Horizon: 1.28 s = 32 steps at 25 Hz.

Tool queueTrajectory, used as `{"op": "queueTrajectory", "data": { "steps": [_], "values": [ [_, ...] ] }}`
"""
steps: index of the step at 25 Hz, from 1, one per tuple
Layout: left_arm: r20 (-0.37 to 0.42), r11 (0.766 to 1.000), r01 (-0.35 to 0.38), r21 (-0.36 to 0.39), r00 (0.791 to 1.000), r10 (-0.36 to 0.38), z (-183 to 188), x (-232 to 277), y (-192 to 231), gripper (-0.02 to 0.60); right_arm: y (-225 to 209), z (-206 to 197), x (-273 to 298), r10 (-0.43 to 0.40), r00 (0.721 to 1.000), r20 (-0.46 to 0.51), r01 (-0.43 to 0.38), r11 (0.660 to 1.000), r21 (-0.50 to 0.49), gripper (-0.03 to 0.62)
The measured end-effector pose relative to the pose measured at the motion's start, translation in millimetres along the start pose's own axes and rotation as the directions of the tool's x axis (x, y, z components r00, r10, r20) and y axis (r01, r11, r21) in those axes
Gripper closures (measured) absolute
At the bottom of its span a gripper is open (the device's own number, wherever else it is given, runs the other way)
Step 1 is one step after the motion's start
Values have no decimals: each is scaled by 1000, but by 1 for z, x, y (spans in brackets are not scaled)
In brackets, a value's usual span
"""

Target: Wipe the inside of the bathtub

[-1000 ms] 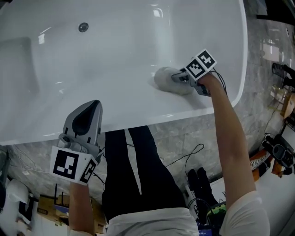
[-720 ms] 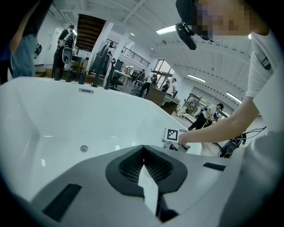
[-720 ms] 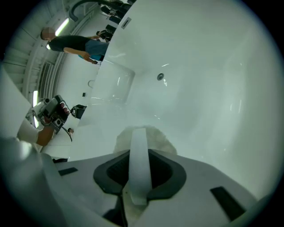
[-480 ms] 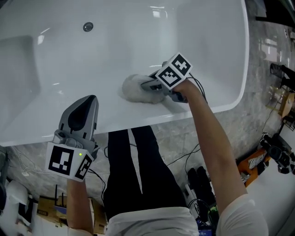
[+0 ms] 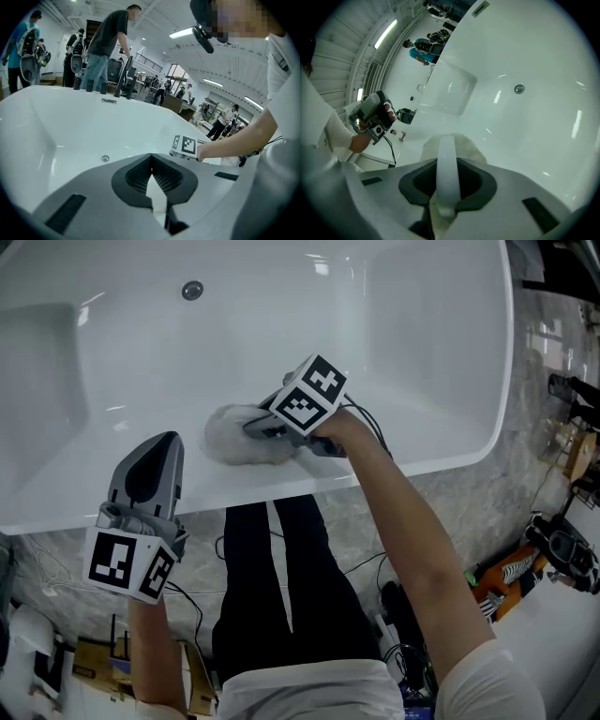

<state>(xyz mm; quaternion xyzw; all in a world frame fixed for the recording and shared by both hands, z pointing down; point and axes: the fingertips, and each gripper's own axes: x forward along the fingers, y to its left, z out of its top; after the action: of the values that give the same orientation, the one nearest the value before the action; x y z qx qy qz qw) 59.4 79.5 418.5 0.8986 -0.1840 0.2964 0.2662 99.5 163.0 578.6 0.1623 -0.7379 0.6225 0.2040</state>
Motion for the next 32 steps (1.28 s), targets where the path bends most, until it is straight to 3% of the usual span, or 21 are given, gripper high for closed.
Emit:
{"op": "queueTrajectory", "data": {
  "steps": [8,16,20,27,32],
  "values": [
    [12,998,57,6,998,-57,2,-18,19,571,52,44,54,77,997,-16,-77,996,-45,502],
    [1,991,120,57,993,-120,21,-10,4,572,72,29,25,160,983,-90,-163,986,-25,503],
    [-2,985,155,80,988,-155,30,3,-12,571,55,9,-10,106,984,-142,-111,993,-29,503],
    [-28,959,266,97,964,-265,39,31,-106,571,13,-72,-105,-18,986,-166,20,1000,8,503],
    [-28,947,308,96,951,-306,44,53,-158,571,-19,-117,-152,-94,972,-216,103,994,31,503]
  ]
}}
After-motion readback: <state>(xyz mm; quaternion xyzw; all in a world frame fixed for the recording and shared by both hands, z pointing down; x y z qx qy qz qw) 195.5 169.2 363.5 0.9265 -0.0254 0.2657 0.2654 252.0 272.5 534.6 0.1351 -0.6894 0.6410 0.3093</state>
